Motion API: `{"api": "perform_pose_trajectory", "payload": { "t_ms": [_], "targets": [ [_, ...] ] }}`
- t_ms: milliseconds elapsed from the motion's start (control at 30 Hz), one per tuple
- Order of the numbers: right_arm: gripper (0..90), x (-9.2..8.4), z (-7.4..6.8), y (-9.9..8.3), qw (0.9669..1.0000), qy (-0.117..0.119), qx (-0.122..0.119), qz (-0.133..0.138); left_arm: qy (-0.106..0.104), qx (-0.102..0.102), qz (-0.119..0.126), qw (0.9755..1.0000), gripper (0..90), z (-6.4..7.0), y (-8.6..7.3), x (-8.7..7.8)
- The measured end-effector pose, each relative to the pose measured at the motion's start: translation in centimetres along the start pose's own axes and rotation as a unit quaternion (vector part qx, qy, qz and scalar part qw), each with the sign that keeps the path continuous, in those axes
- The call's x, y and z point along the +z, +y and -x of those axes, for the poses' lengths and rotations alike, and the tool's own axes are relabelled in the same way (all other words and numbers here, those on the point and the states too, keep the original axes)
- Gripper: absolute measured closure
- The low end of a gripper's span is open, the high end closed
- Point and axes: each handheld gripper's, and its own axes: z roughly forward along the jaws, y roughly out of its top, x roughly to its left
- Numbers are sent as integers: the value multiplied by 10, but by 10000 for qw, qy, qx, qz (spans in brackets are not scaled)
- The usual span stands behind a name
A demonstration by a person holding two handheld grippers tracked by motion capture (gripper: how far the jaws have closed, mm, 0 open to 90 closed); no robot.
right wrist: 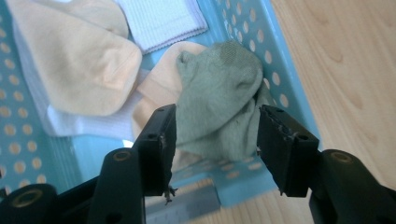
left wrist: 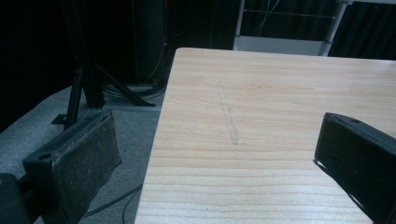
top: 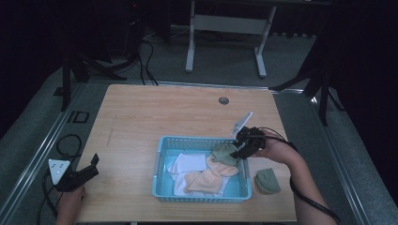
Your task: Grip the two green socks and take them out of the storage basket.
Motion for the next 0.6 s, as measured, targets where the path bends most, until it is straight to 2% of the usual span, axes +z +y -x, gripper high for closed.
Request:
{"api": "perform_pose_trajectory", "payload": {
  "t_ms": [100,167,233,467,600],
  "targets": [
    [417,11,0,3,9999,7,42,-110,-2,-3,2,10000,5,0,0,0],
    [379,18,0,5,9998,-103,60,-179,0,-1,3,10000,5,0,0,0],
    [377,23,0,7,9995,-173,104,-247,-4,1,3,10000,5,0,0,0],
    [362,42,-4,14,9990,-186,86,-409,-9,0,6,10000,5,0,0,0],
    [365,55,-6,17,9978,-239,63,-610,-9,-2,6,10000,4,0,0,0]
  ]
}}
